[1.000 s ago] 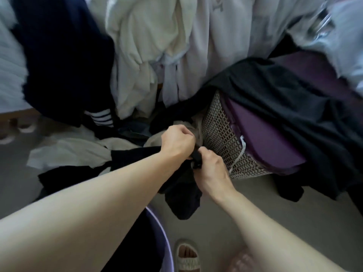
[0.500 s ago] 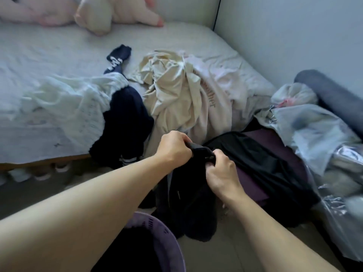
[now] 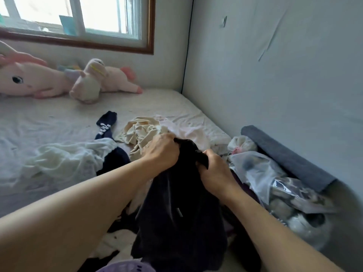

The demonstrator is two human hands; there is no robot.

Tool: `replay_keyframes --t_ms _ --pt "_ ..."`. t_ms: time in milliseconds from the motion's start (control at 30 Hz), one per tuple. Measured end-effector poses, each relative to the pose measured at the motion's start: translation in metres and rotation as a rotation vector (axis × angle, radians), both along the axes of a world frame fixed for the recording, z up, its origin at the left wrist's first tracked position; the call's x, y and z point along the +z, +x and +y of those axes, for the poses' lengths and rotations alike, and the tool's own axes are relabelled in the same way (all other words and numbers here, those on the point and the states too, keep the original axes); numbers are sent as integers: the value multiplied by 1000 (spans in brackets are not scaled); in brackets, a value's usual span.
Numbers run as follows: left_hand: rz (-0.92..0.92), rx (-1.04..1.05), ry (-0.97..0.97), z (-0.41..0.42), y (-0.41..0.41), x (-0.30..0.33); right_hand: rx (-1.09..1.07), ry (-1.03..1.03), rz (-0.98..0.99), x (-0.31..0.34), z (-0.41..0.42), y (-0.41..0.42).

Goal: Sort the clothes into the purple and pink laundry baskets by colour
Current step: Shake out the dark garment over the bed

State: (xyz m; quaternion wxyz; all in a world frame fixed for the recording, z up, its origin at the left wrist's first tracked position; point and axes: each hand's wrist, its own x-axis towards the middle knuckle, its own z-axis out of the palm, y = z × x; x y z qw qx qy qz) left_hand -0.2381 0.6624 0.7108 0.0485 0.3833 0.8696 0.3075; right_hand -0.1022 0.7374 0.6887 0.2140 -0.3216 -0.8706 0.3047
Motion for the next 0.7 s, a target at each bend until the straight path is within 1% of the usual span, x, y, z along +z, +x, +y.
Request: replay_keyframes --t_ms 167,233,333,433,500,600,700 --pt "-32 -7 191 -3 21 52 26 168 -133 54 9 34" --pt "-29 -25 207 -5 31 73 3 203 -166 71 16 49" --pt "-27 -67 158 -8 48 100 -48 220 -190 94 27 71" --pt "40 -145 22 -13 63 119 -128 234 -143 116 40 96" --pt "81 -160 -62 -18 69 130 -190 257 -130 128 51 113" --pt "93 -171 -87 -27 75 145 -267 296 -155 143 62 132" --pt "169 -172 -131 -34 82 163 -278 284 -180 157 66 143"
